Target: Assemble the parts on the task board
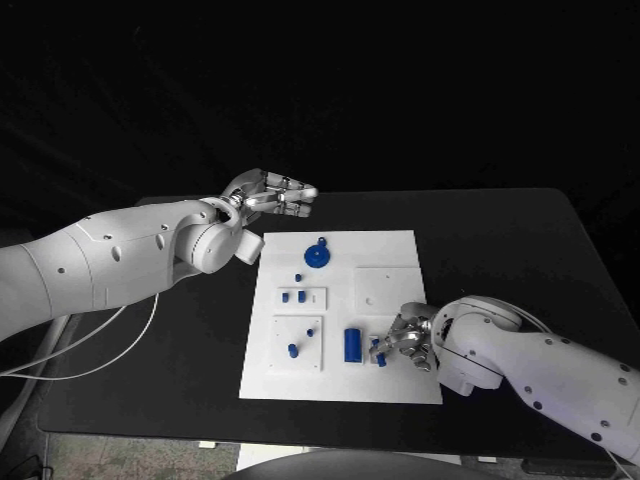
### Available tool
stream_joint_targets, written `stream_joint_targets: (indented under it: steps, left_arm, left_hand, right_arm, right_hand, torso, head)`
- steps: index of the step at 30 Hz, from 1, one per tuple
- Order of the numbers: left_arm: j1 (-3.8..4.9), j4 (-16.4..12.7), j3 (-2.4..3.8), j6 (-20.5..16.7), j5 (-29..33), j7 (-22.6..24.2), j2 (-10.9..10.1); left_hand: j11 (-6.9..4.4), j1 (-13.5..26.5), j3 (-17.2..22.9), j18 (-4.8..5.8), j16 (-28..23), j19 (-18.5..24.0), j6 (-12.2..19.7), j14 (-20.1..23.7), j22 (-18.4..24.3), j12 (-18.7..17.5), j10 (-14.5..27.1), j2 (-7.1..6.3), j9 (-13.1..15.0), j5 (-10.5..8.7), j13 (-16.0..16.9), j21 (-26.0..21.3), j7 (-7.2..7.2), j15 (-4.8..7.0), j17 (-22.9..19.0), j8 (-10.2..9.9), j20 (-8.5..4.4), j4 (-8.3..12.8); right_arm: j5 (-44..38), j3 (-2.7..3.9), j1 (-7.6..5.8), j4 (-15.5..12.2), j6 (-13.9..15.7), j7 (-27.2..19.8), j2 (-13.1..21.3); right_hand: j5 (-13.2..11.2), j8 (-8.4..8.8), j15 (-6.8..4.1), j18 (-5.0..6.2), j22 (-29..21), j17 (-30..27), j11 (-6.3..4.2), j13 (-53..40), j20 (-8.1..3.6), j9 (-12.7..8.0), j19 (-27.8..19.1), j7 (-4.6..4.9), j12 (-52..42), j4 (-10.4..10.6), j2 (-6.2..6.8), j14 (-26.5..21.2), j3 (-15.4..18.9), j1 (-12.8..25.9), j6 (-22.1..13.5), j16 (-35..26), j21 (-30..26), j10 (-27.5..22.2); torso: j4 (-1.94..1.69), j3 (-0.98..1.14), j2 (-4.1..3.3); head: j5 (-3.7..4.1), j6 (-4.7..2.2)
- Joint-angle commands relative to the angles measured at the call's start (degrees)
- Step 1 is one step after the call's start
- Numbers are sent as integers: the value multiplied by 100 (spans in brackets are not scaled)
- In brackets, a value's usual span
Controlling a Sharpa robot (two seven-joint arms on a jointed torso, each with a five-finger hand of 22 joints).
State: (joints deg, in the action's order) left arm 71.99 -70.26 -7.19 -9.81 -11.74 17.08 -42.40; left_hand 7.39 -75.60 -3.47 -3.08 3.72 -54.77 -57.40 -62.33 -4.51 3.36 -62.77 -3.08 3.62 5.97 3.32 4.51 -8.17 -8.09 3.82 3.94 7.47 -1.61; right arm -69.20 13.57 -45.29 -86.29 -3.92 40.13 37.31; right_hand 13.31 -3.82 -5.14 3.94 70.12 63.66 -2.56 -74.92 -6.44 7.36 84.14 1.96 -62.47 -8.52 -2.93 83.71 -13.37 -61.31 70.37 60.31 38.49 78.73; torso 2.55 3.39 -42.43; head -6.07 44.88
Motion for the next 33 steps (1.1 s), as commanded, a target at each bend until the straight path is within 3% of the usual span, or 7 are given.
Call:
stream_joint_targets:
  steps: [1, 25, 29, 33]
  left_arm:
    - [0, -5, 3, 106, -1, 18, 16]
    - [0, 1, 3, 127, -1, -20, 19]
    - [0, 4, 3, 131, -1, -25, 22]
    - [-1, 13, 3, 135, -1, -29, 29]
  left_hand:
    - [15, 10, -10, 70, -19, -36, 13, -34, 5, 11, 13, 34, 9, -3, 7, 35, -10, -9, 1, -13, 5, -16]
    - [17, 24, -16, 74, -20, -36, 17, -36, 7, 12, 17, 47, 9, -7, 8, 34, -12, -9, 0, -13, 3, -36]
    - [19, 32, -17, 74, -20, -35, 18, -36, 7, 11, 19, 50, 9, -8, 7, 34, -14, -9, 0, -13, 3, -46]
    - [19, 32, -17, 74, -20, -35, 18, -36, 7, 11, 19, 50, 9, -8, 7, 34, -14, -9, 0, -13, 3, -46]
  right_arm:
    - [-103, -7, 10, 71, -92, -33, -57]
    - [-159, -12, 12, 192, -47, -128, -204]
    - [-196, -12, 12, 176, -27, -156, -208]
    - [-281, -12, 12, 160, -21, -196, -210]
  right_hand:
    - [-23, 16, -43, -8, -4, -10, -14, 3, -40, 6, 274, -10, 38, 54, -28, -14, 13, 48, 26, -28, -10, 25]
    - [-51, 17, -49, -8, -20, -27, -18, 31, -46, -1, 272, -13, 76, 101, -31, -16, 61, 53, 33, -52, -34, 24]
    - [0, 17, -50, -3, -27, -26, -20, 34, -47, -9, 271, -14, 77, 177, -10, -15, 255, 64, 39, -55, -38, 22]
    - [-114, 17, -48, 0, -30, -27, -10, 40, -46, -19, 272, -9, 85, 260, 52, -17, 495, 94, 39, -63, -39, 17]
  torso:
    - [7, -3, 2]
    - [1, -4, 0]
    - [3, -5, 0]
    - [4, -6, 0]
  head:
    - [-7, 8]
    - [-43, 10]
    - [-53, 13]
    - [-64, 12]
